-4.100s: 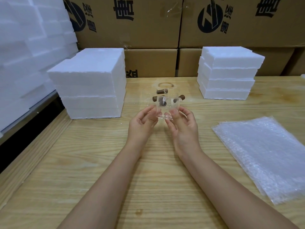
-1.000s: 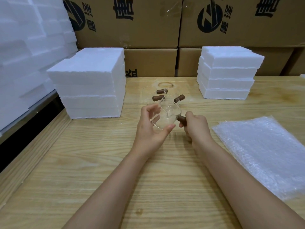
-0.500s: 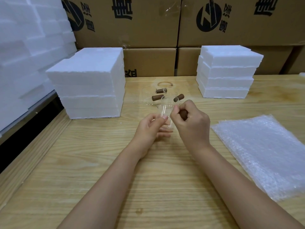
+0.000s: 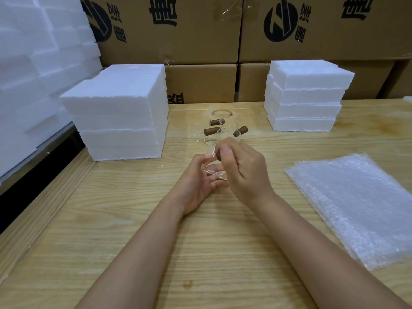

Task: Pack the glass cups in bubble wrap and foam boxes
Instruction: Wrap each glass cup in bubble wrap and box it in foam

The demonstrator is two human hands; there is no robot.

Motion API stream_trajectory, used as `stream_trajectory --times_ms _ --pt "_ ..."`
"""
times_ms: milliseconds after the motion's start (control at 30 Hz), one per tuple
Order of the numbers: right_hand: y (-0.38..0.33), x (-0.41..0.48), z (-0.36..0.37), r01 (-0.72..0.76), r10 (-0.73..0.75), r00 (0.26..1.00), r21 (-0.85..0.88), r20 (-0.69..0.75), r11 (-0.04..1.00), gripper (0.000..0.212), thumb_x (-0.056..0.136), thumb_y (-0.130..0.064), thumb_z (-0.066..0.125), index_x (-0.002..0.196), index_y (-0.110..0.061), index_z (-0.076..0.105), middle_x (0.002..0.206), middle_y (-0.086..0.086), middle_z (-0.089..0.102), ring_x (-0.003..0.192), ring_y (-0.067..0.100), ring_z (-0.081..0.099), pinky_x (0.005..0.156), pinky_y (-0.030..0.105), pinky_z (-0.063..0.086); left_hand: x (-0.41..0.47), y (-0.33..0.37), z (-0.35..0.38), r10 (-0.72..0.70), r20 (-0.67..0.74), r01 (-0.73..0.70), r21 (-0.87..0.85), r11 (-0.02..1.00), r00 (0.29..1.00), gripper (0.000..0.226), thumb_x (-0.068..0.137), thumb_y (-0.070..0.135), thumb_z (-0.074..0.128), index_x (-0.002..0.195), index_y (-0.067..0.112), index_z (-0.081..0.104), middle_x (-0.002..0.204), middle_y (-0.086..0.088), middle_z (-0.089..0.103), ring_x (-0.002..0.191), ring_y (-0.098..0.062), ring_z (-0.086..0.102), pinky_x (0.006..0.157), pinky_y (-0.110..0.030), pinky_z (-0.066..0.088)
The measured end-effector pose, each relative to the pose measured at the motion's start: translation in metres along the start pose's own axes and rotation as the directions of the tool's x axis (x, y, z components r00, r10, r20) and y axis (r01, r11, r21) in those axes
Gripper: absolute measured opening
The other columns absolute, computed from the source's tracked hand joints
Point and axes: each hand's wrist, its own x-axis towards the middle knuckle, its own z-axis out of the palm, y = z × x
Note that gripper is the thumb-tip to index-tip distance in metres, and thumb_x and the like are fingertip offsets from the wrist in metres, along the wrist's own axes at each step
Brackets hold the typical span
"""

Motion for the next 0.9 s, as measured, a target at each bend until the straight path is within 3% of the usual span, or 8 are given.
stream_trajectory --times_ms 133,333,433,533,600,667,800,900 --pt "0.002 0.002 0.001 -0.258 0.254 0.966 0.279 0.052 0.925 0.041 0.099 -0.027 0.035 0.077 -0.007 0.063 0.061 -0.016 0.057 0.062 0.006 0.054 0.06 0.02 0.042 0.001 -0.001 -0.003 -0.008 -0.038 0.005 -0.069 0.998 0.999 0.052 0.078 0.032 0.058 0.124 0.008 0.051 0.103 -0.016 0.062 0.081 -0.022 0.063 0.069 -0.027 0.055" --pt "-0.001 0.002 0.005 -0.302 0.296 0.952 0.359 0.073 0.883 0.024 0.098 -0.017 0.039 0.089 -0.021 0.06 0.059 -0.019 0.055 0.055 0.001 0.05 0.057 0.011 0.038 0.002 0.0 -0.009 0.046 -0.033 -0.05 -0.135 0.99 0.998 0.044 0.078 0.035 0.049 0.114 0.012 0.06 0.101 -0.012 0.066 0.084 -0.02 0.068 0.072 -0.026 0.055" --pt "-0.001 0.001 0.003 -0.314 0.313 0.946 0.447 0.077 0.838 0.02 0.09 -0.007 0.045 0.098 -0.022 0.058 0.071 -0.01 0.058 0.066 0.007 0.057 0.06 0.02 0.044 0.002 0.0 -0.009 0.056 -0.045 -0.063 -0.153 0.986 0.997 0.048 0.079 0.034 0.049 0.119 0.01 0.059 0.11 -0.016 0.065 0.092 -0.024 0.064 0.074 -0.026 0.056" --pt "-0.004 -0.004 0.003 -0.239 0.238 0.97 0.368 0.048 0.898 0.026 0.081 -0.001 0.051 0.103 -0.013 0.058 0.093 0.012 0.06 0.081 0.02 0.056 0.068 0.028 0.047 0.001 0.001 -0.01 0.053 -0.051 -0.059 -0.134 0.989 0.997 0.054 0.079 0.035 0.051 0.126 0.008 0.056 0.118 -0.019 0.062 0.104 -0.027 0.061 0.088 -0.031 0.054" --pt "-0.003 -0.007 0.007 -0.195 0.202 0.979 0.275 0.002 0.942 0.027 0.079 -0.006 0.062 0.103 -0.016 0.056 0.098 0.008 0.056 0.083 0.012 0.052 0.071 0.018 0.041 0.001 0.0 -0.01 0.062 -0.064 -0.069 -0.112 0.991 0.996 0.062 0.081 0.036 0.052 0.135 0.007 0.051 0.125 -0.021 0.059 0.113 -0.03 0.059 0.101 -0.038 0.047" --pt "-0.002 -0.007 0.011 -0.264 0.287 0.956 0.25 -0.062 0.932 0.026 0.079 -0.015 0.073 0.096 -0.025 0.057 0.099 0.001 0.052 0.086 0.007 0.053 0.077 0.018 0.042 0.0 -0.001 -0.009 0.106 -0.076 -0.114 -0.111 0.987 0.991 0.068 0.081 0.038 0.061 0.139 0.006 0.046 0.127 -0.019 0.058 0.111 -0.028 0.061 0.096 -0.035 0.051" --pt "-0.001 -0.003 0.013 -0.41 0.528 0.842 0.504 -0.112 0.76 0.025 0.08 -0.009 0.074 0.082 -0.03 0.06 0.101 0.009 0.059 0.086 0.008 0.061 0.083 0.026 0.05 0.0 -0.003 -0.006 0.181 -0.067 -0.187 -0.094 0.978 0.981 0.098 0.051 0.048 0.091 0.13 0.009 0.048 0.12 -0.011 0.064 0.103 -0.025 0.064 0.083 -0.029 0.055" --pt "0.006 0.0 0.012 -0.434 0.622 0.782 0.678 -0.043 0.593 0.015 0.086 -0.005 0.067 0.087 -0.018 0.061 0.087 -0.01 0.068 0.086 0.006 0.064 0.085 0.033 0.052 0.001 -0.002 -0.008 0.216 -0.104 -0.227 -0.119 0.967 0.971 0.097 0.045 0.057 0.09 0.125 0.017 0.051 0.112 -0.002 0.071 0.101 -0.019 0.068 0.082 -0.029 0.056"
